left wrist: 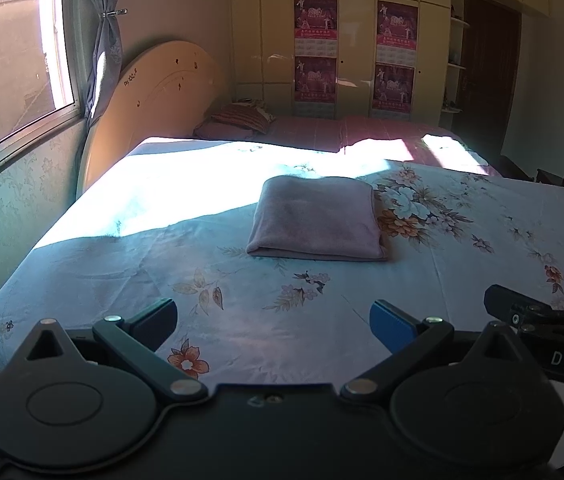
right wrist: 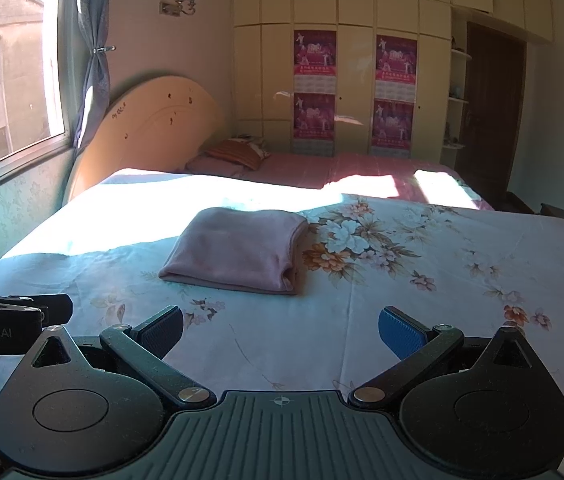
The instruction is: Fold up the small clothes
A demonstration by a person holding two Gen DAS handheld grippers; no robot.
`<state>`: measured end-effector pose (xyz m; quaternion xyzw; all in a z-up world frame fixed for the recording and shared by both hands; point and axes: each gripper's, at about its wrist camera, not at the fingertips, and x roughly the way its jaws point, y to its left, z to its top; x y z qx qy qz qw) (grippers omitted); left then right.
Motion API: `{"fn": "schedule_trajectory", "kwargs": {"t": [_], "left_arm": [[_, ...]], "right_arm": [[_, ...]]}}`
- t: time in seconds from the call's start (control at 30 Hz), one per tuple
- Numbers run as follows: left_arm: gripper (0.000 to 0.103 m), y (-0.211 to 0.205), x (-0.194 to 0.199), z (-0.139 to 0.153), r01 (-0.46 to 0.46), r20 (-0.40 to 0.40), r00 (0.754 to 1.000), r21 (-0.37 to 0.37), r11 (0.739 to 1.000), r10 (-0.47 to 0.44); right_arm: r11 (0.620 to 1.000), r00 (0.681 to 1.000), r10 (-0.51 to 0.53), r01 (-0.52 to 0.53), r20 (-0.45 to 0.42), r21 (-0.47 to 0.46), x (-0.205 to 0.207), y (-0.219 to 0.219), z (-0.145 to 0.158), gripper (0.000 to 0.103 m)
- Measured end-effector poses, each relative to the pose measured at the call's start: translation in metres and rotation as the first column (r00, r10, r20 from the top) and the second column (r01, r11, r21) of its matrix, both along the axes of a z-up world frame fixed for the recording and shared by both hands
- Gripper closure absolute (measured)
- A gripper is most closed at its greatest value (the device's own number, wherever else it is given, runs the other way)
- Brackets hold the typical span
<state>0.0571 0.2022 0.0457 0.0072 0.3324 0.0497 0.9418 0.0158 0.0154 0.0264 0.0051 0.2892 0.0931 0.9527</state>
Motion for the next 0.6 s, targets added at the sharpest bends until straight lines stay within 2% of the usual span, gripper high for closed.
{"fn": "schedule_trajectory", "kwargs": {"t": [0.6], "left_arm": [[0.001,0.0044,0.0036,-0.0009,-0.007,-0.001,1.0,-0.001,1.0,0.007]], "right_arm": [[1.0,1.0,0.012,-0.013,-0.008,-0.01,0.0039,0.007,-0.0018,0.0]]}}
